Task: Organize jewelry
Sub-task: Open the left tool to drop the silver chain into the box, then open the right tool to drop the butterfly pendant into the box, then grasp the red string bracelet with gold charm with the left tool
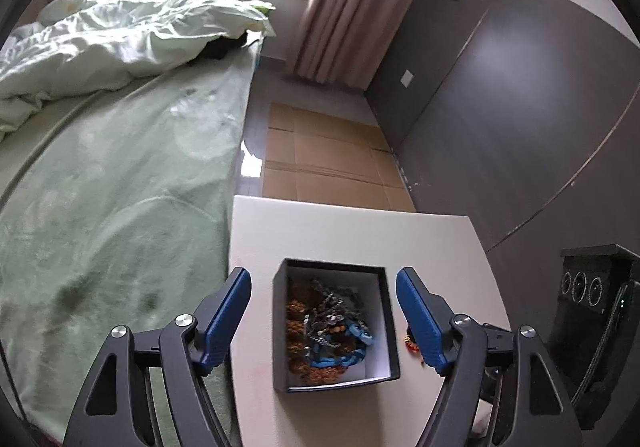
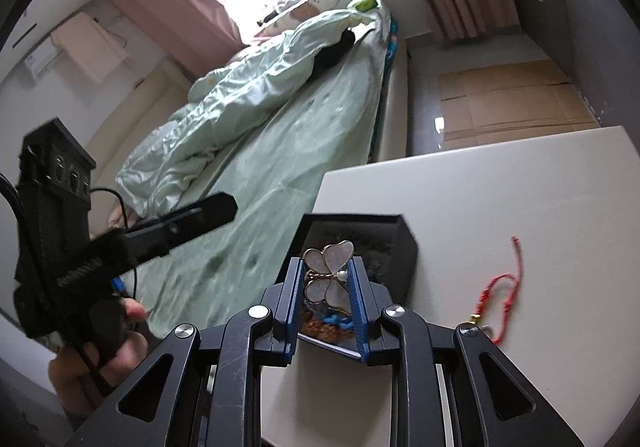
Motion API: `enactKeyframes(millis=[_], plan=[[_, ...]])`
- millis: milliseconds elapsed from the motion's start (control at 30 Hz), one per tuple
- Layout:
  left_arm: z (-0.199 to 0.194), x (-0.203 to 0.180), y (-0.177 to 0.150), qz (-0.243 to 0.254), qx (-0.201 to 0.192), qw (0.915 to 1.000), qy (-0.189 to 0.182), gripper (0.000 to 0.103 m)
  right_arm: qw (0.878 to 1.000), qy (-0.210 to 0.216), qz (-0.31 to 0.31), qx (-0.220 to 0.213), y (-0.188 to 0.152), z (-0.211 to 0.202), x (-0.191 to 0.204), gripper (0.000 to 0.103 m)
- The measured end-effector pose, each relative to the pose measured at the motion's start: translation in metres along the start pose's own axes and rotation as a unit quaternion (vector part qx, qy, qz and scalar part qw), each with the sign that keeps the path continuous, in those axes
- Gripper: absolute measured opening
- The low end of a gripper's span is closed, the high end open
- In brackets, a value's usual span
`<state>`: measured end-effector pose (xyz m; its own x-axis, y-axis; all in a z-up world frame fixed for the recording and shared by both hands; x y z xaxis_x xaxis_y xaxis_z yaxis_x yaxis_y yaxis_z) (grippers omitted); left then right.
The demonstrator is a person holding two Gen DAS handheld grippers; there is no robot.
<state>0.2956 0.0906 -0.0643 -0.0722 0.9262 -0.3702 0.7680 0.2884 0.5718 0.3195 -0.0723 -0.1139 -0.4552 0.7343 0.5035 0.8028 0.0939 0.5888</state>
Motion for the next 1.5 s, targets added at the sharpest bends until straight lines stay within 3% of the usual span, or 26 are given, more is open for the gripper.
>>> enactKeyframes(millis=[267, 333, 533, 833, 933, 1067, 1300, 1500], plan=[[-0.002, 0.014, 0.001, -0.015, 0.000, 0.9999, 0.003, 0.076, 0.999, 0.024, 0.034, 0.033, -0.003, 0.030, 0.002, 0.025], [0.001, 0.013, 0.000, -0.012, 0.003, 0.9999, 0.002, 0.076, 0.998, 0.029, 0.044, 0.037, -0.004, 0.032, 0.000, 0.043], [0.006, 0.005, -0.003, 0.007, 0.010, 0.9999, 0.001, 0.076, 0.999, 0.018, 0.040, 0.016, -0.005, 0.012, -0.002, 0.060], [0.012, -0.024, -0.010, 0.040, 0.010, 0.9990, -0.018, 0.076, 0.998, -0.044, 0.045, 0.009, -0.005, -0.014, -0.021, 0.061], [0.012, -0.037, -0.012, 0.066, 0.004, 0.9978, -0.004, 0.076, 0.997, -0.058, 0.050, 0.004, -0.006, -0.025, -0.029, 0.073], [0.011, -0.047, -0.013, 0.069, 0.001, 0.9975, -0.016, 0.076, 0.993, -0.104, 0.056, -0.013, -0.004, -0.043, -0.045, 0.077], [0.011, -0.068, -0.017, 0.102, -0.017, 0.9946, -0.006, 0.076, 0.987, -0.147, 0.064, -0.024, -0.007, -0.067, -0.071, 0.083], [0.018, -0.085, -0.025, 0.148, -0.016, 0.9884, 0.031, 0.076, 0.982, -0.172, 0.069, -0.028, -0.010, -0.084, -0.090, 0.085]])
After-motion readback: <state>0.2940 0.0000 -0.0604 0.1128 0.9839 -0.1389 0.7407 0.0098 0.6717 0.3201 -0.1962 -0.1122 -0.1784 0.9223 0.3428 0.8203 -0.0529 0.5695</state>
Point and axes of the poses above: each gripper's, at about its wrist camera, not at the fingertips, and z roughly the way its jaws point, x to its left, y to its top, the point moved 2 cm from there along z, roughly the way its jaws point, and after that the axes turned 3 degrees about -z, right-handed, at the moved point
